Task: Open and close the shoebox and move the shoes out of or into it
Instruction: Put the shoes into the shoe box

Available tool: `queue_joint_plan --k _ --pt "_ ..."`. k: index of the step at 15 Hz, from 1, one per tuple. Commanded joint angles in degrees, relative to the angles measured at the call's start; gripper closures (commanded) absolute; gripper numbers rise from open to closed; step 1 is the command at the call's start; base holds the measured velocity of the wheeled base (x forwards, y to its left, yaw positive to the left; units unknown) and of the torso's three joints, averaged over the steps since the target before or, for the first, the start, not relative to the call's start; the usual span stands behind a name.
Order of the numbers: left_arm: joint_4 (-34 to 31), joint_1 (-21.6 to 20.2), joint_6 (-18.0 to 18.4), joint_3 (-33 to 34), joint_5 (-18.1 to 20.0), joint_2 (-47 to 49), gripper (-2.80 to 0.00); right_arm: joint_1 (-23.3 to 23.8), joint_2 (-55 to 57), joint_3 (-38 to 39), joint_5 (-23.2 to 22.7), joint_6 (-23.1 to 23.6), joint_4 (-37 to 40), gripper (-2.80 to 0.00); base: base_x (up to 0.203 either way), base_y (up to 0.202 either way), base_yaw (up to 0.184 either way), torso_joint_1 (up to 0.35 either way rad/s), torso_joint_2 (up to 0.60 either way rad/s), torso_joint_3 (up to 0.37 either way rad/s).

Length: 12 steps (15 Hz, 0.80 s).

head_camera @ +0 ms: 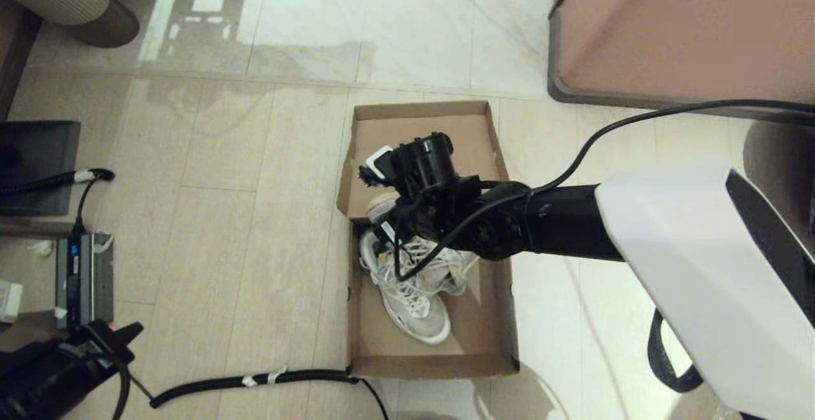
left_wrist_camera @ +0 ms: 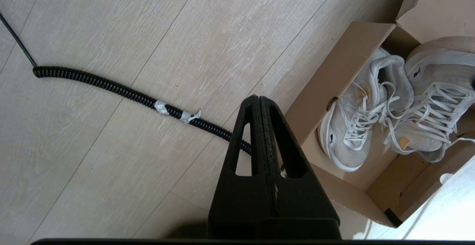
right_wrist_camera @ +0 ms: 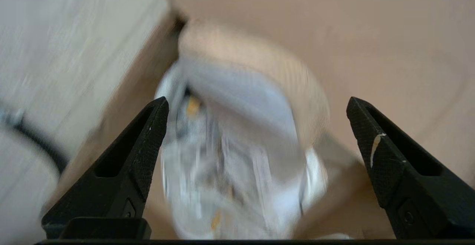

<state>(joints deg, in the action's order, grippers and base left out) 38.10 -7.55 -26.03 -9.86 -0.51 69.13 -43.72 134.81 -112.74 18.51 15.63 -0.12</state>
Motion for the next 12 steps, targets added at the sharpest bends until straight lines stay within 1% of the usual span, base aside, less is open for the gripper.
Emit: queue_joint_plan --k 1,3,10,11,12 --pt "0.22 -0.01 -0.57 0.73 -0.08 -0.13 0.0 -0.1 3.71 -0.11 2.53 0.18 -9.37 -2.8 0.0 0.0 0.0 0.0 0.0 0.0" --pt "0.3 -0.01 -0.86 1.59 -0.1 -0.22 0.0 0.0 5.57 -0.03 4.75 0.27 -13.84 -2.8 0.0 0.0 0.0 0.0 0.0 0.0" --pt "0.22 -0.01 -0.77 1.46 -0.05 0.04 0.0 1.47 8.48 -0.03 4.16 0.28 -15.61 -2.8 0.0 0.0 0.0 0.0 0.0 0.0" --pt "0.22 -0.01 -0.77 1.51 -0.1 0.04 0.0 2.06 8.85 -0.03 4.16 0.28 -15.61 0.0 0.0 0.0 0.0 0.0 0.0 0.0" --pt "0.22 -0.01 -0.77 1.6 -0.09 0.04 0.0 2.4 8.99 -0.03 4.12 0.28 -15.53 0.0 0.0 0.0 0.0 0.0 0.0 0.0"
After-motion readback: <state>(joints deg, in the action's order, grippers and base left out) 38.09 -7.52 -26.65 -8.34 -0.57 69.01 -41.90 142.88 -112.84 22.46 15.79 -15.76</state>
